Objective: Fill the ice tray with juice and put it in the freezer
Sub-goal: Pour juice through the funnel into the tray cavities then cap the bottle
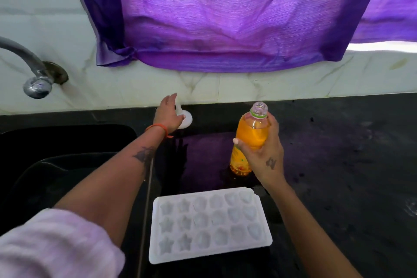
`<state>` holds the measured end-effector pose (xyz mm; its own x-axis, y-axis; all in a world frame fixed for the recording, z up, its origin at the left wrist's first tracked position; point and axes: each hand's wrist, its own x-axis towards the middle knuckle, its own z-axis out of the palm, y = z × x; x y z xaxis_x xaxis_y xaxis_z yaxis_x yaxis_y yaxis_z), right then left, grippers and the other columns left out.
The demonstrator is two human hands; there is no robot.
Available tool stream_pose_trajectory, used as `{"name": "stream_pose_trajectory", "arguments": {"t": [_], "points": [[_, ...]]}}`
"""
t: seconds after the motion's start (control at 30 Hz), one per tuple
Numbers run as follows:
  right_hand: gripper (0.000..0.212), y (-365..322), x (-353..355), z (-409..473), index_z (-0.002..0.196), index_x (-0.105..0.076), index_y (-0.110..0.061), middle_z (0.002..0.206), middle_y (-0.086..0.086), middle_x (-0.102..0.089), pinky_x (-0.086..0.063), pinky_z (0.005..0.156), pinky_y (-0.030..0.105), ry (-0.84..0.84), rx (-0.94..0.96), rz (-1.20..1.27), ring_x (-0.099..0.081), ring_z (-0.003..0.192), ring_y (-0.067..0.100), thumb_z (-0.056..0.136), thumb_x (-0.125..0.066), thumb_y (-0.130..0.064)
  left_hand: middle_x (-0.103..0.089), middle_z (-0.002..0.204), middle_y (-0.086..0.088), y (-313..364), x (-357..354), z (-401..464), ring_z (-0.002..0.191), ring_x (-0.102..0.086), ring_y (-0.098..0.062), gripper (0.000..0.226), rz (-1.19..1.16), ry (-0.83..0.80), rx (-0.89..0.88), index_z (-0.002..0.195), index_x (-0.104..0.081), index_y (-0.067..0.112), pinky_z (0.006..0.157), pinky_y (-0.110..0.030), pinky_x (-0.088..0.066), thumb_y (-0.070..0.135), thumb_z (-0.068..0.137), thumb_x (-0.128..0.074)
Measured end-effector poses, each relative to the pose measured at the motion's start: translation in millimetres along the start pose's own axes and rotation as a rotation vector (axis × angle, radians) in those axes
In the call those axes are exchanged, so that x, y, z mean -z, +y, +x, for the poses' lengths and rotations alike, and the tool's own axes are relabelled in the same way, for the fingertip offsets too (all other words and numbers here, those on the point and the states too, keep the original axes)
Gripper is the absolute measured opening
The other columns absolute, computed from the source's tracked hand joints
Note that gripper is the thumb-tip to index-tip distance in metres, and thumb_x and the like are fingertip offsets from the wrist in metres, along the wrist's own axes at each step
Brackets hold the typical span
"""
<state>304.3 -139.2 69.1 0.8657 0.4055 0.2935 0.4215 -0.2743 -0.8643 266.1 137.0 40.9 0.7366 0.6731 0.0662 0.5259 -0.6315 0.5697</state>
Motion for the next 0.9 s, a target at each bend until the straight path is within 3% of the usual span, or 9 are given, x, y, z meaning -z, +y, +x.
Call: {"name": "stream_pose_trajectory", "arguments": {"t": [0.2,0.33,0.4,0.47,0.53,0.6,0.67,0.73,0.9], "points": [[0.085,7,-4,1,0.138,-0.024,-0.036,0.126,-0.015,-0.040,-0.047,0.085,0.030,0.002,0.005,0.008,-0.048,0.112,0.011,0.073,-0.078,-0.032,-0.062,0.116,-0.023,-9,-15,24,0.111,-0.054,-0.039,0.037,0.024,0.072,0.042,0.124,-0.057,0.010,0.091,-0.037,-0.041,0.011,0.087,-0.057],[0.087,3,-1,2,0.140,-0.022,-0.033,0.130,-0.011,-0.042,-0.051,0.088,0.036,-0.020,-0.012,0.009,-0.049,0.115,0.014,0.073,-0.078,-0.032,-0.068,0.099,-0.021,-8,-10,10,0.096,-0.061,-0.035,0.020,-0.158,0.227,0.126,0.102,-0.066,0.009,0.071,-0.021,-0.044,0.009,0.084,-0.057],[0.089,4,4,1,0.141,-0.021,-0.031,0.136,-0.005,-0.043,-0.052,0.090,0.037,-0.064,-0.017,0.033,-0.050,0.118,0.016,0.073,-0.078,-0.030,-0.068,0.094,-0.021,-5,-2,-3,0.089,-0.063,-0.033,0.015,-0.344,0.245,0.151,0.097,-0.067,0.008,0.072,-0.022,-0.050,0.012,0.084,-0.061],[0.093,4,8,-6,0.143,-0.020,-0.030,0.139,0.001,-0.043,-0.051,0.092,0.036,-0.064,-0.043,0.100,-0.050,0.121,0.017,0.072,-0.079,-0.027,-0.066,0.094,-0.022,1,11,-24,0.081,-0.064,-0.031,0.011,-0.685,0.153,0.209,0.096,-0.064,0.006,0.073,-0.036,-0.058,0.009,0.086,-0.061],[0.084,6,11,-23,0.140,-0.029,-0.028,0.134,0.003,-0.046,-0.050,0.091,0.032,0.077,-0.053,0.134,-0.051,0.119,0.016,0.073,-0.079,-0.026,-0.066,0.089,-0.013,5,26,-52,0.070,-0.067,-0.023,0.005,-0.945,-0.007,0.263,0.091,-0.062,0.012,0.063,-0.033,-0.060,0.009,0.089,-0.059],[0.061,7,12,-45,0.126,-0.043,-0.025,0.120,0.001,-0.053,-0.052,0.082,0.025,0.280,-0.024,0.134,-0.056,0.107,0.013,0.075,-0.077,-0.023,-0.068,0.084,-0.004,8,38,-84,0.063,-0.069,-0.015,0.007,-1.035,-0.167,0.304,0.091,-0.063,0.019,0.055,-0.030,-0.059,0.014,0.090,-0.059],[0.042,4,10,-67,0.110,-0.050,-0.027,0.107,0.002,-0.057,-0.050,0.070,0.016,0.333,-0.012,0.147,-0.059,0.092,0.008,0.077,-0.075,-0.020,-0.070,0.080,0.001,9,43,-116,0.061,-0.068,-0.011,0.010,-1.048,-0.286,0.358,0.096,-0.065,0.021,0.052,-0.025,-0.055,0.019,0.091,-0.057],[0.036,-1,3,-83,0.104,-0.053,-0.029,0.104,0.003,-0.060,-0.048,0.064,0.009,0.192,-0.003,0.147,-0.060,0.085,0.005,0.077,-0.075,-0.019,-0.071,0.073,0.005,9,41,-145,0.058,-0.067,-0.009,0.013,-1.045,-0.371,0.408,0.099,-0.066,0.022,0.049,-0.023,-0.052,0.019,0.092,-0.054],[0.040,-20,-21,-92,0.122,-0.058,-0.022,0.116,-0.010,-0.060,-0.051,0.070,0.011,-0.316,0.080,0.071,-0.061,0.093,0.001,0.084,-0.068,-0.020,-0.069,0.062,0.006,16,30,-197,0.049,-0.062,-0.006,0.019,-1.036,-0.474,0.483,0.105,-0.067,0.017,0.040,-0.015,-0.045,0.023,0.092,-0.054]]}}
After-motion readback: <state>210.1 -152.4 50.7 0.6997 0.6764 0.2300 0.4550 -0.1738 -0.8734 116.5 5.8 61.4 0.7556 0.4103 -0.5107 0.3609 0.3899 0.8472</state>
